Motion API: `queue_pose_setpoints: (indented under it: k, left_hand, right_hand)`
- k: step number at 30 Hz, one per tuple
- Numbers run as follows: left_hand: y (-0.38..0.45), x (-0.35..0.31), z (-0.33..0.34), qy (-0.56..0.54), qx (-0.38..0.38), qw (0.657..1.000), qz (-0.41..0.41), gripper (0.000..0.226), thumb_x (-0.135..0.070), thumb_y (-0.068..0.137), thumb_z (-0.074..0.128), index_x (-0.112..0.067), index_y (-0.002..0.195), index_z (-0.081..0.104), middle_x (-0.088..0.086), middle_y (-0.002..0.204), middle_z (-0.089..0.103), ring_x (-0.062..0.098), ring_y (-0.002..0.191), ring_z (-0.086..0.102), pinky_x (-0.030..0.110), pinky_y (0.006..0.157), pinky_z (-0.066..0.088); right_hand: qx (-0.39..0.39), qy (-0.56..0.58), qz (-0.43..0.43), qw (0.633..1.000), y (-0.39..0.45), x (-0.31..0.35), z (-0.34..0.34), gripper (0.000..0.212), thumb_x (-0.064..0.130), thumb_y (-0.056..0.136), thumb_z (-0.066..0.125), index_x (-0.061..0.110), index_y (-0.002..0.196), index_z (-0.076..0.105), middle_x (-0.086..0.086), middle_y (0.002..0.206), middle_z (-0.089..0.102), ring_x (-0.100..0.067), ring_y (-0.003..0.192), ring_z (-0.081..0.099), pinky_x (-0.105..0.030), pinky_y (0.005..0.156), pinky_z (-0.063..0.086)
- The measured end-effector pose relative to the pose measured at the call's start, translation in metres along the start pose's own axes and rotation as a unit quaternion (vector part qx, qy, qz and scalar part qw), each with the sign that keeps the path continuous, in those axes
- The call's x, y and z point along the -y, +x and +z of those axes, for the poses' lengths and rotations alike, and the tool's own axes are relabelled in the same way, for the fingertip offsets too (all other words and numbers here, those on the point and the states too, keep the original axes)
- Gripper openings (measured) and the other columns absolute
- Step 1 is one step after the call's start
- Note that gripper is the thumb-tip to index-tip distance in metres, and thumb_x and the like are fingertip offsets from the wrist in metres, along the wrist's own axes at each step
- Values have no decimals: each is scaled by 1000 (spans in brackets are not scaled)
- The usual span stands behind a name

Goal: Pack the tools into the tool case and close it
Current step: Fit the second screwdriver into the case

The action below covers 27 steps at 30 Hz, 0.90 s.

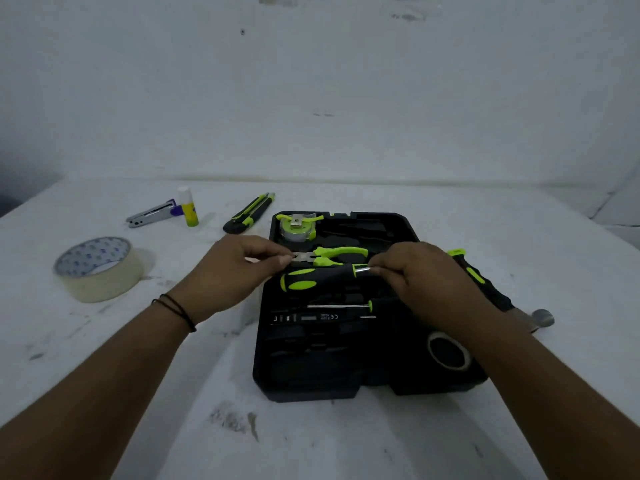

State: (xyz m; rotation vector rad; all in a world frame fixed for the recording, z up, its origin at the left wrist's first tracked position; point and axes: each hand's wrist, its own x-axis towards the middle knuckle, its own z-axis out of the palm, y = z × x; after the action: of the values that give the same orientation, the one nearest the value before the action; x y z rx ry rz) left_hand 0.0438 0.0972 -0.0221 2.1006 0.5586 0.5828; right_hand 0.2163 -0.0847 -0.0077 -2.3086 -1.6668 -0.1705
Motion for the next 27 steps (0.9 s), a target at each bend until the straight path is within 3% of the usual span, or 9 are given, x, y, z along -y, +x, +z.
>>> queue_pose_setpoints:
  k: [6, 11, 14, 16, 18, 21, 27]
  left_hand:
    - [-9, 16, 5, 65, 19, 998, 19, 11, -26, 78, 71, -28, 89, 74, -12, 95, 67, -3, 93, 58, 0, 74, 36]
    - [-11, 16, 11, 116, 6, 991, 64, 16, -25, 72, 77, -24, 88, 74, -7, 91, 67, 4, 88, 60, 16, 81, 46]
    - [-9, 17, 13, 161, 4, 984, 75, 15, -28, 73, 76, -24, 88, 75, -8, 87, 67, 6, 84, 61, 27, 81, 49]
    - [-8, 17, 16, 179, 4, 981, 79, 16, -37, 73, 74, -26, 86, 75, -8, 84, 66, 7, 81, 60, 36, 78, 51]
    - [-7, 14, 20, 192, 4, 978, 84, 29, -53, 70, 63, -30, 84, 74, -9, 81, 65, 7, 79, 59, 39, 74, 51]
    - [-1, 10, 29, 226, 15, 970, 92, 44, -68, 66, 50, -35, 84, 73, -11, 80, 64, 9, 82, 56, 38, 75, 49]
    - [11, 4, 37, 248, -2, 968, 44, 19, -53, 70, 70, -34, 67, 70, -9, 81, 59, 13, 86, 53, 41, 82, 46]
  right_hand:
    - [-12, 91, 24, 996, -5, 3, 21, 18, 23, 89, 58, 16, 96, 73, -9, 86, 68, -26, 86, 61, -38, 78, 48]
    - [13, 71, 14, 997, 0, 5, 26, 21, 23, 91, 56, 14, 99, 72, -11, 89, 64, -26, 91, 58, -32, 76, 41]
    - [22, 68, 30, 997, 2, 6, 25, 23, 25, 91, 55, 17, 106, 70, -6, 94, 54, -20, 91, 52, -20, 64, 28]
    - [25, 72, 38, 996, 2, 5, 26, 23, 24, 90, 56, 17, 107, 70, -3, 94, 50, -17, 93, 50, -17, 62, 24]
    - [21, 72, 35, 997, 4, 3, 27, 19, 20, 89, 57, 15, 102, 70, -4, 96, 59, -18, 96, 54, -17, 66, 23]
    - [23, 78, 45, 996, 6, 3, 28, 15, 17, 88, 57, 14, 94, 71, -1, 95, 64, -16, 94, 56, -17, 69, 26]
    - [2, 58, 125, 990, -4, -17, 11, 12, 24, 84, 62, 19, 90, 72, -4, 91, 62, -22, 92, 57, -35, 82, 45]
